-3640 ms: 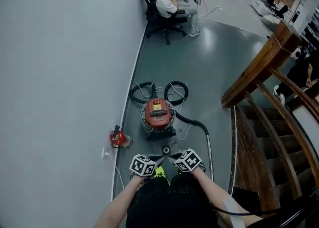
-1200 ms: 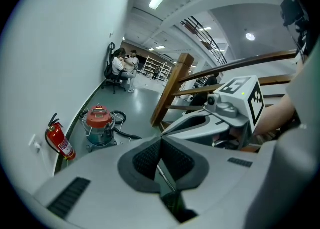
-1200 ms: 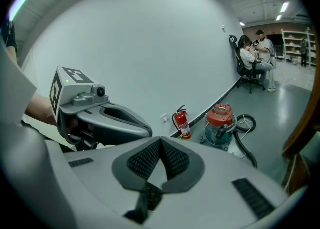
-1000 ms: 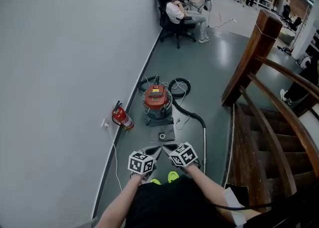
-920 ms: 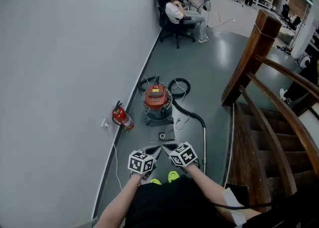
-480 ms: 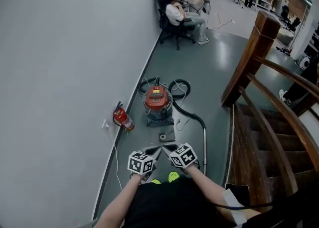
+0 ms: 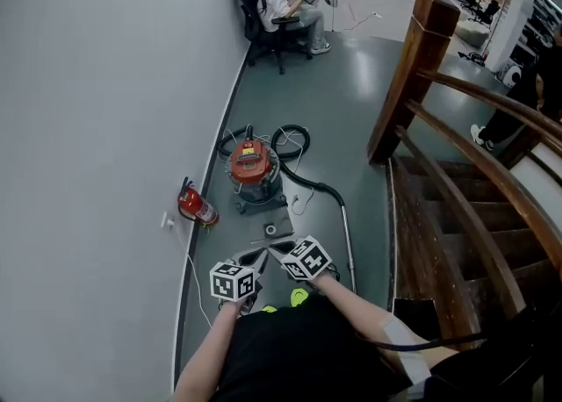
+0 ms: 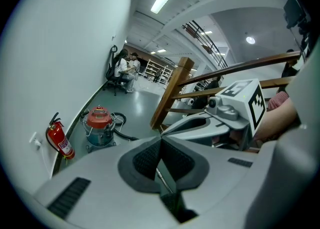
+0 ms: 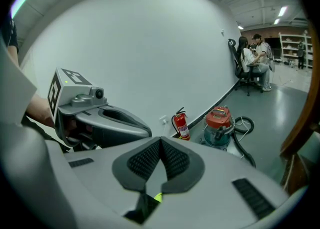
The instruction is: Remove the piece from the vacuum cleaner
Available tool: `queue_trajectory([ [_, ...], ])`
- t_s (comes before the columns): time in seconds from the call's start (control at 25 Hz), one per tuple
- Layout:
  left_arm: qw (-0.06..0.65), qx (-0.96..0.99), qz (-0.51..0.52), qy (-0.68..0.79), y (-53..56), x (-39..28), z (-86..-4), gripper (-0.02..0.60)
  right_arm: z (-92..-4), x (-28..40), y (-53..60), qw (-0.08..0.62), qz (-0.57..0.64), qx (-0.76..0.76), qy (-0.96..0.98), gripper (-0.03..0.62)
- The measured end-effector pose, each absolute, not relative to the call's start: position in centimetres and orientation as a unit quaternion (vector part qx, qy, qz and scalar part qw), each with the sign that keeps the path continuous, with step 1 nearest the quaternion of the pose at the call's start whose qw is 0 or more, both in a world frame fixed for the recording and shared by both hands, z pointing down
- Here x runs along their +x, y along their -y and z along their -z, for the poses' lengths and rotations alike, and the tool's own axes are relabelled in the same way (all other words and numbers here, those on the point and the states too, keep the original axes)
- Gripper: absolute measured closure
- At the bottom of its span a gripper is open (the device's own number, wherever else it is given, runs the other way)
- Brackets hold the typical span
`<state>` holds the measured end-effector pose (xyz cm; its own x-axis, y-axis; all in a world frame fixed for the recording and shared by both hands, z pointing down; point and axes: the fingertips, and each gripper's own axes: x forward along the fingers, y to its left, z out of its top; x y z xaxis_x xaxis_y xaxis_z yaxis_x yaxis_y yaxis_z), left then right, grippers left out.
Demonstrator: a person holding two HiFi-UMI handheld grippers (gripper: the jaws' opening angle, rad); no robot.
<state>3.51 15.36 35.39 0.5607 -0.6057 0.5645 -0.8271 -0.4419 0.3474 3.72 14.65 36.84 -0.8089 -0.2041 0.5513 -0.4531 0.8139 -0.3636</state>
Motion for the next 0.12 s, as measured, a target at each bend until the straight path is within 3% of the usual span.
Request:
queue_trajectory([
  [0.12, 0.306, 0.829, -0.177, 0.433, -14.85, 3.59, -35.41, 0.572, -36.86, 3.79, -14.16, 0.251, -0.247, 0.18, 0.919, 0.58],
])
